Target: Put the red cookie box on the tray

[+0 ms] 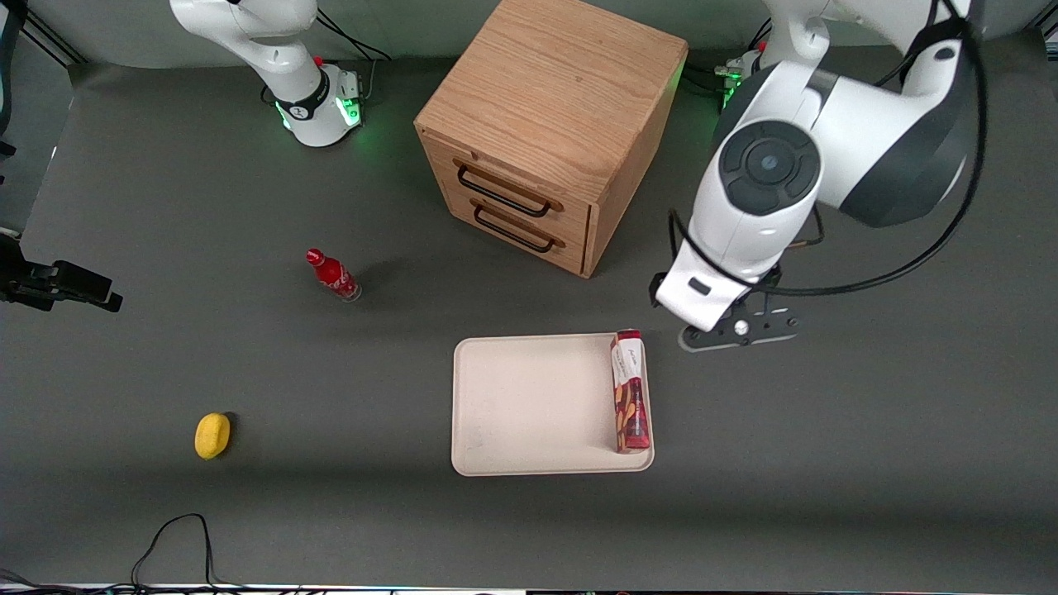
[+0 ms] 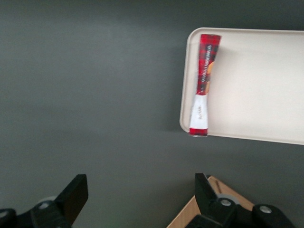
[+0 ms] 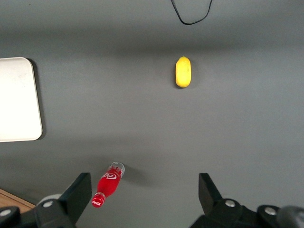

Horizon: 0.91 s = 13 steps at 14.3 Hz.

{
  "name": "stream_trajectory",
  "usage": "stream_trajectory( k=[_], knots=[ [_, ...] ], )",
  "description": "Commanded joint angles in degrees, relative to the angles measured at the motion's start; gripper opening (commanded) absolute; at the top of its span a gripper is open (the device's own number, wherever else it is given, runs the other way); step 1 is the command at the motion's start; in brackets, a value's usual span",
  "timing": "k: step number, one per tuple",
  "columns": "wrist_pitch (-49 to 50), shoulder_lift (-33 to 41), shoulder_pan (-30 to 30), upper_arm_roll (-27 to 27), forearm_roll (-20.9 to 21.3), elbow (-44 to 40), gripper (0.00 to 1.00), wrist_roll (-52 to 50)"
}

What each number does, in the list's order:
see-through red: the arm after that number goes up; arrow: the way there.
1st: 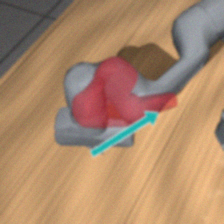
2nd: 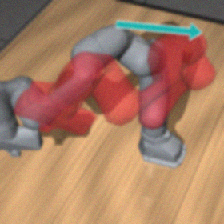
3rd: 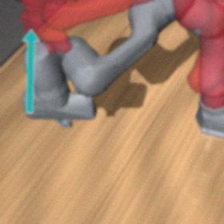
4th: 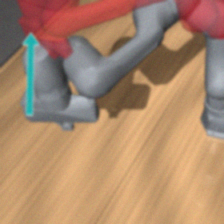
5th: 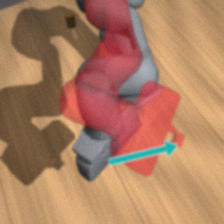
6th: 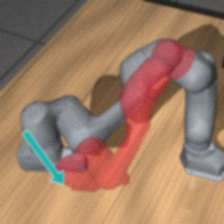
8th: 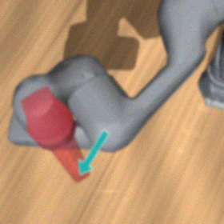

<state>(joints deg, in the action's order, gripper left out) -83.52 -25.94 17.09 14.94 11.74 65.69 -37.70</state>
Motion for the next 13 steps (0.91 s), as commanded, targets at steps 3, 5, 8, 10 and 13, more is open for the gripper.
stream_trajectory(
  k=[3,5,8,10,13],
  knots=[
    [-0.8,11.2,-7.8,-0.4,-2.5,13.2,1.0,2.4],
    [-0.7,15.5,-12.5,-0.4,-4.9,16.7,1.0,9.7],
    [-0.8,19.7,-18.2,-0.4,-6.5,20.4,1.0,15.6],
    [-1.4,21.7,-20.7,-0.5,-6.6,23.2,1.0,18.7],
    [-4.8,23.2,-23.6,-0.6,-7.7,26.5,1.0,20.0]
  ],
)
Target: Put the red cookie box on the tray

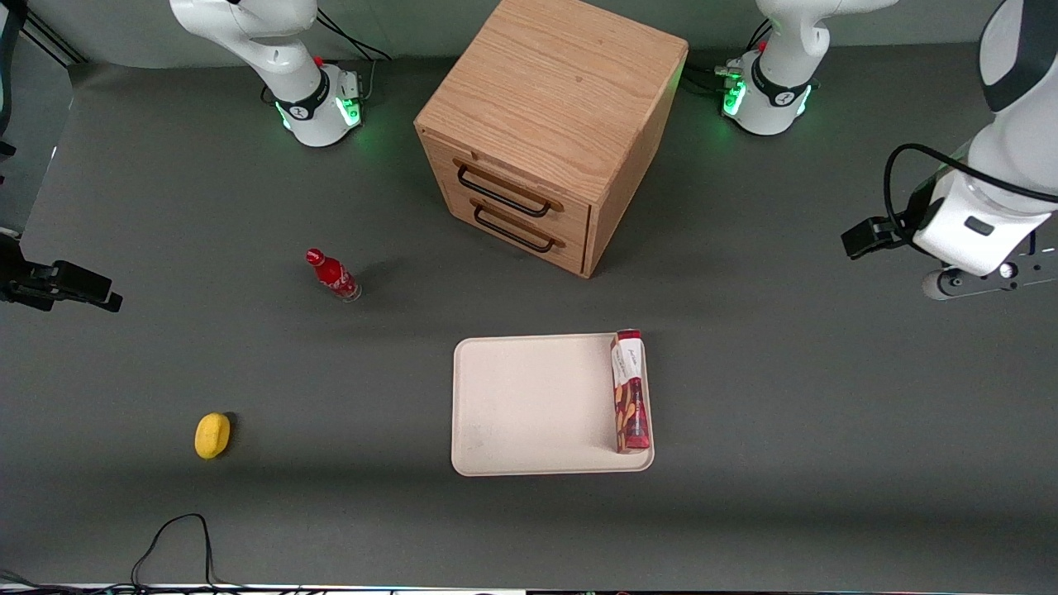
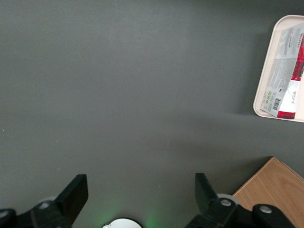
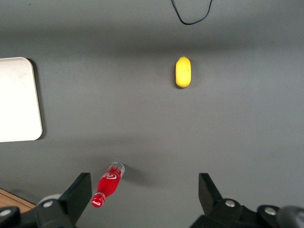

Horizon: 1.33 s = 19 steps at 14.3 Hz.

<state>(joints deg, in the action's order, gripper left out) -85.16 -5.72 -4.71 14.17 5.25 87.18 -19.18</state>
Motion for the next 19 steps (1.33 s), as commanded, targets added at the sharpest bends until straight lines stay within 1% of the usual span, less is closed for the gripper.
stream_trajectory(
  k=[1,3,4,5,6,7,9,11,13,19],
  knots=[
    [-4.0,3.3,-2.3,0.1,-1.2,5.7,1.0,1.6],
    [-5.7,4.7,-4.3,-0.3,-2.1,7.6,1.0,5.3],
    [-5.8,5.2,-3.6,-3.3,-3.2,7.8,1.0,7.9],
    [-5.7,5.4,-1.3,-6.7,-3.8,7.8,1.0,9.1],
    [-5.8,5.5,1.3,-10.1,-3.8,7.7,1.0,10.6],
    [-5.9,5.7,2.7,-12.0,-3.8,7.7,1.0,11.8],
    [-6.1,5.7,3.2,-13.5,-4.1,7.6,1.0,13.1],
    [-6.2,5.5,3.4,-13.6,-4.9,7.0,1.0,13.0],
    [-6.1,5.0,3.1,-13.6,-6.8,5.8,1.0,13.0],
    [-5.3,5.1,4.1,-13.0,-6.1,5.4,1.0,12.6]
  ],
)
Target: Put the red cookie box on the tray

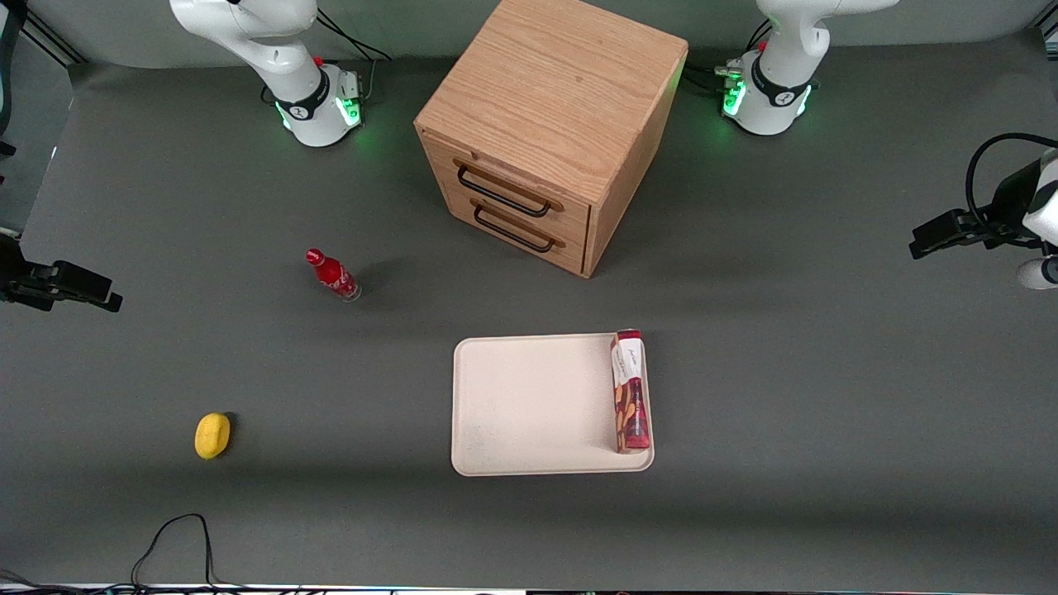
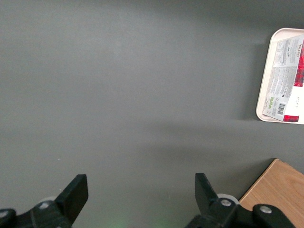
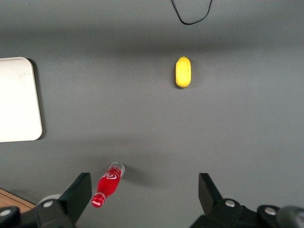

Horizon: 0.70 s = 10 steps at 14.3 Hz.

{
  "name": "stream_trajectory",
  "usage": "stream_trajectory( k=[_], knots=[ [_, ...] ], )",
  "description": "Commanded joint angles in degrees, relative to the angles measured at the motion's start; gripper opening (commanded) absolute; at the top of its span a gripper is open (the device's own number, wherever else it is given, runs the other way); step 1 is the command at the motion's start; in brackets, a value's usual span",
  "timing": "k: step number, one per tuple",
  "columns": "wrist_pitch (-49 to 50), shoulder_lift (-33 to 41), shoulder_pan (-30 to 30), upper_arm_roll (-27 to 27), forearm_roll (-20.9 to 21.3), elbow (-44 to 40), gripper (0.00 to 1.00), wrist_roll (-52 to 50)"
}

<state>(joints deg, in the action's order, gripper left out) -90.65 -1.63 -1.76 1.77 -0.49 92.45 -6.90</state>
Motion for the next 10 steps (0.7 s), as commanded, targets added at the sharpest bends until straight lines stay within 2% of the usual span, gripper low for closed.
stream_trajectory(
  k=[1,10],
  knots=[
    [0.3,1.0,1.0,-0.5,-0.4,0.0,1.0,0.4],
    [1.4,0.9,0.8,0.6,-0.4,0.0,1.0,0.8]
  ],
)
